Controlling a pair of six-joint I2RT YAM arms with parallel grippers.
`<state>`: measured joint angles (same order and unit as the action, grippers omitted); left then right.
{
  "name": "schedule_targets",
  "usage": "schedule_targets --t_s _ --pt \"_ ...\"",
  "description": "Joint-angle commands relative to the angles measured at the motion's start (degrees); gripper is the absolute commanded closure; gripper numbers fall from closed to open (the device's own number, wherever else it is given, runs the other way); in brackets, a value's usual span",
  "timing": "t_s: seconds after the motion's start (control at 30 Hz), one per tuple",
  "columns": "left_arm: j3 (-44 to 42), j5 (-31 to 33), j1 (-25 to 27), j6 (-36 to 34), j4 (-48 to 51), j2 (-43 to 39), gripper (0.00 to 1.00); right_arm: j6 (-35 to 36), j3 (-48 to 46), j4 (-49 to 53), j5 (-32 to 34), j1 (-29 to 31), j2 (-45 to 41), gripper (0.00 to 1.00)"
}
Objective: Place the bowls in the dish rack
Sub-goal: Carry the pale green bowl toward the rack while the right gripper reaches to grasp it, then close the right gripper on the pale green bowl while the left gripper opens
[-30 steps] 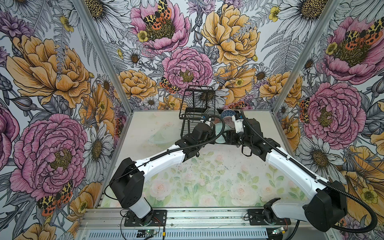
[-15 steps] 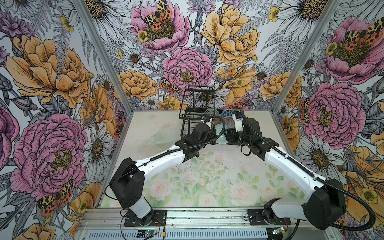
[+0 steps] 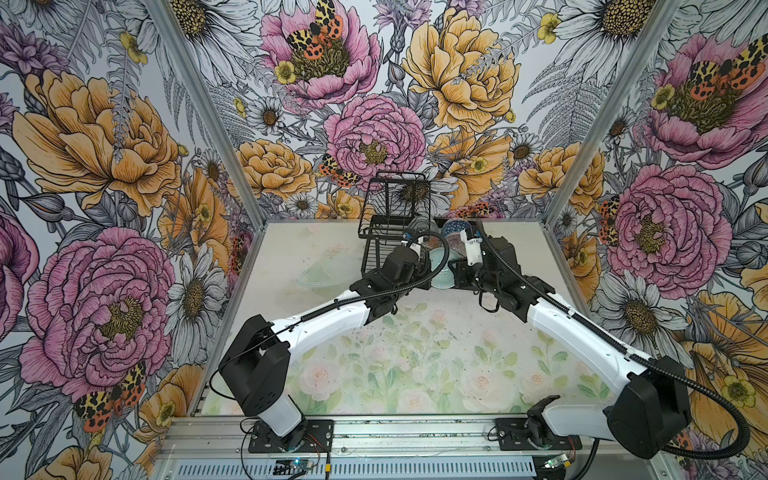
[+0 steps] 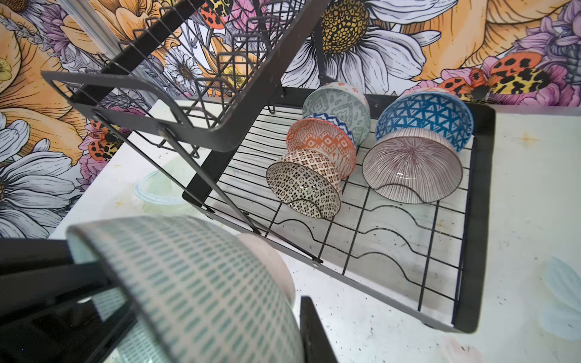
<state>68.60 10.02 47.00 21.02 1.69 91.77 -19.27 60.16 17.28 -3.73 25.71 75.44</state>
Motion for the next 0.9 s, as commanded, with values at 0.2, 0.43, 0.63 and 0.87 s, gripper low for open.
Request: schedule_targets --t_s 0.2,0.43,0.63,0.87 --pt "2.57 -3.52 -0.24 -2.16 0.45 -1.86 0.98 -0.68 0.2 -1.48 1.86 -0.49 0.13 1.0" --pt "5.5 -5.65 -0.96 -7.55 9.46 -3.25 0.36 1.67 0.6 -1.46 2.98 -1.21 -0.07 1.0" --pt "10.44 -7.3 -1.65 -12.25 22.65 -3.38 0.01 4.29 2.23 -1.63 5.04 -1.78 2.3 1.0" --pt "9.49 -5.47 -4.05 -13.17 27.37 -5.49 0.01 18.11 4.09 -5.77 12.98 -2.5 4.95 1.0"
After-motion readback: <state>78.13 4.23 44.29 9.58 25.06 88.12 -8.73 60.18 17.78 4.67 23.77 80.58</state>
